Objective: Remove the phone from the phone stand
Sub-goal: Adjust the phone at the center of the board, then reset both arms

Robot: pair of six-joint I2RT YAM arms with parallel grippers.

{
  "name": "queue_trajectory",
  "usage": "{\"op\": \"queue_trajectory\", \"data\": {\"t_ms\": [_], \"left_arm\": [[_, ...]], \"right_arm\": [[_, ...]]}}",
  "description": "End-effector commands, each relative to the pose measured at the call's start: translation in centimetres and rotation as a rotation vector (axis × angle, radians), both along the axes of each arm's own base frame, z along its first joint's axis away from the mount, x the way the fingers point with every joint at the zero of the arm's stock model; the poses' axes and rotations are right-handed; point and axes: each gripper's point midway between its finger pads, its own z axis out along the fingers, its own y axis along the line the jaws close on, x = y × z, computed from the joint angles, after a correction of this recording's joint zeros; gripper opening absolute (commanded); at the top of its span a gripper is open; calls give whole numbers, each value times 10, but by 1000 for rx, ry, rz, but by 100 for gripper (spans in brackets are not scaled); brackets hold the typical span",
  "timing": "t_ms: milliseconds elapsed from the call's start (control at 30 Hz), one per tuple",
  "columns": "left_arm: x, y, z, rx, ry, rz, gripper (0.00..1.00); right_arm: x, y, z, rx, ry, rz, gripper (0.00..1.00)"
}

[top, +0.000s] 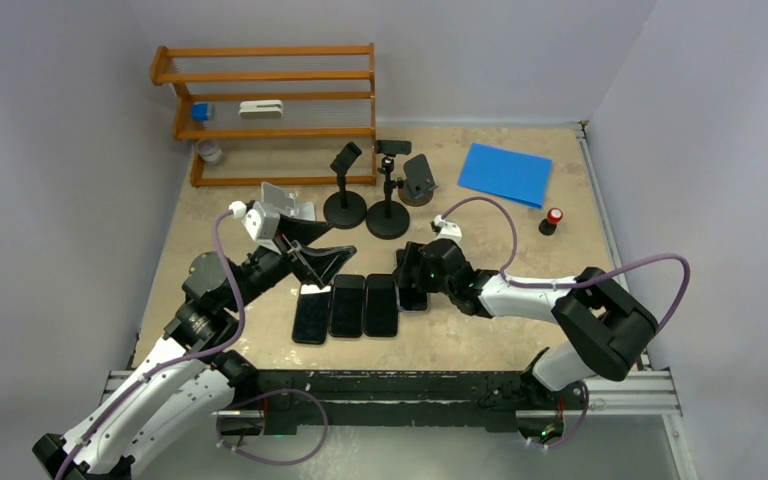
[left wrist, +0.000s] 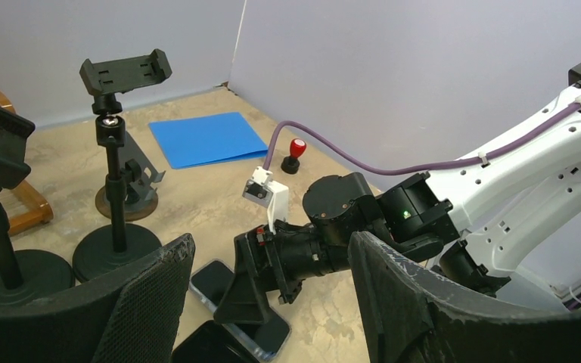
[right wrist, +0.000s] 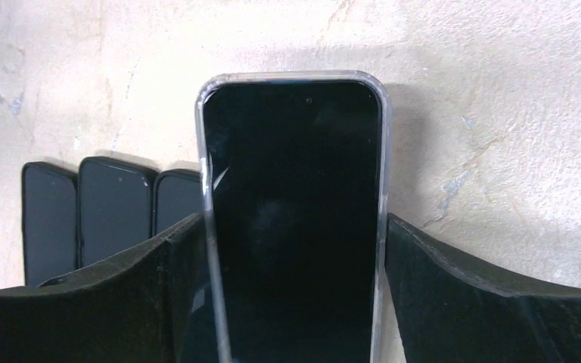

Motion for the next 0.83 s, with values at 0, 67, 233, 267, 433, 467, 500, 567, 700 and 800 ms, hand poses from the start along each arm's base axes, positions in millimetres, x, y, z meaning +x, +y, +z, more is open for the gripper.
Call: {"op": "queue_trajectory", "data": {"t_ms": [0,67,233,267,433,467,500,567,700,800], "left_arm": [[-3,2,27,-55,-36,2,73],[-3,2,27,-55,-31,4,73],[0,3,29,-73,-6,18,76],[2,4,30,-82,4,29,77],[28,19,30,-191,177,192,79],[34,21,29,-200,231,227,79],[41,25,22,-195,296,275,79],[50,27,14,-183,378,332,80],[53,28,10,-176,413,354,80],[51,26,12,-151,370,333,81]], "right_arm": [[-16,-9,-20,-31,96,-24,90],[-15,-10,-16,-32,90,-33,97],[-12,-7,2,0,77,-49,99],[-12,-6,8,8,74,-46,99],[12,-7,92,105,-147,-84,99],[15,-9,116,135,-207,-90,99],[17,-12,137,166,-260,-100,99],[17,-21,175,222,-356,-122,99],[11,-40,222,297,-491,-156,99],[9,-54,240,301,-559,-182,99]]}}
